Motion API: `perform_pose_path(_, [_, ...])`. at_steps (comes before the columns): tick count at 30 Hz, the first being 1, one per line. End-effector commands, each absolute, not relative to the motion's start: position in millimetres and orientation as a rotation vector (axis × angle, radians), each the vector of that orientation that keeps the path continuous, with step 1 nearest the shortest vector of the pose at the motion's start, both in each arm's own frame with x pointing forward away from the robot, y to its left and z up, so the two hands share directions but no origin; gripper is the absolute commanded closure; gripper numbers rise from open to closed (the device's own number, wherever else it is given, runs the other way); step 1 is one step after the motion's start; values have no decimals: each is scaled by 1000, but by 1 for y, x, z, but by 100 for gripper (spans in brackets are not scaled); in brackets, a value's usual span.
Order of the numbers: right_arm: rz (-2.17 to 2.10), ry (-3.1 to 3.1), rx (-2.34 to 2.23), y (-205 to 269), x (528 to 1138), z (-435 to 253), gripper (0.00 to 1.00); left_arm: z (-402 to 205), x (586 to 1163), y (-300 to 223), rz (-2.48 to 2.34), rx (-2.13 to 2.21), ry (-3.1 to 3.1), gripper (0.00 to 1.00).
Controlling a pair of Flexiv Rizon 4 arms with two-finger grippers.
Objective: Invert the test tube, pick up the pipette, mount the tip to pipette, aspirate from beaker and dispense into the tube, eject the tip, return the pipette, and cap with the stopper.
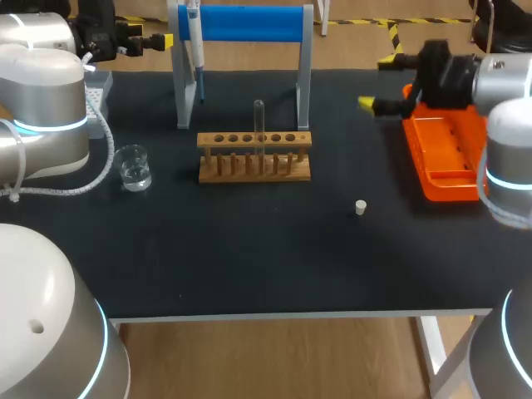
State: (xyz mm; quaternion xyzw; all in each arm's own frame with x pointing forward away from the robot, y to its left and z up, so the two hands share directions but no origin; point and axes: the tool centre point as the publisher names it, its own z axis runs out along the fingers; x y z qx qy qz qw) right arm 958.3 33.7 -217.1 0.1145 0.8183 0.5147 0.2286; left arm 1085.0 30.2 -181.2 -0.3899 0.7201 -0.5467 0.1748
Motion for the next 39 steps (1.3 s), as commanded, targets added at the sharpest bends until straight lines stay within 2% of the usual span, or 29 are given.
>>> perform_pose_path(1, [1445, 2259, 299, 41, 930, -232, 0, -182, 1084, 30, -1548, -1105, 2036, 0])
perform_pose_path(19, [1536, 2303, 226, 92, 906, -263, 0, -182, 1084, 30, -1548, -1105, 2036, 0])
perform_pose_path(39, [1554, 2313, 208, 94, 903, -263, 0, -182, 1084, 30, -1548, -1105, 2036, 0])
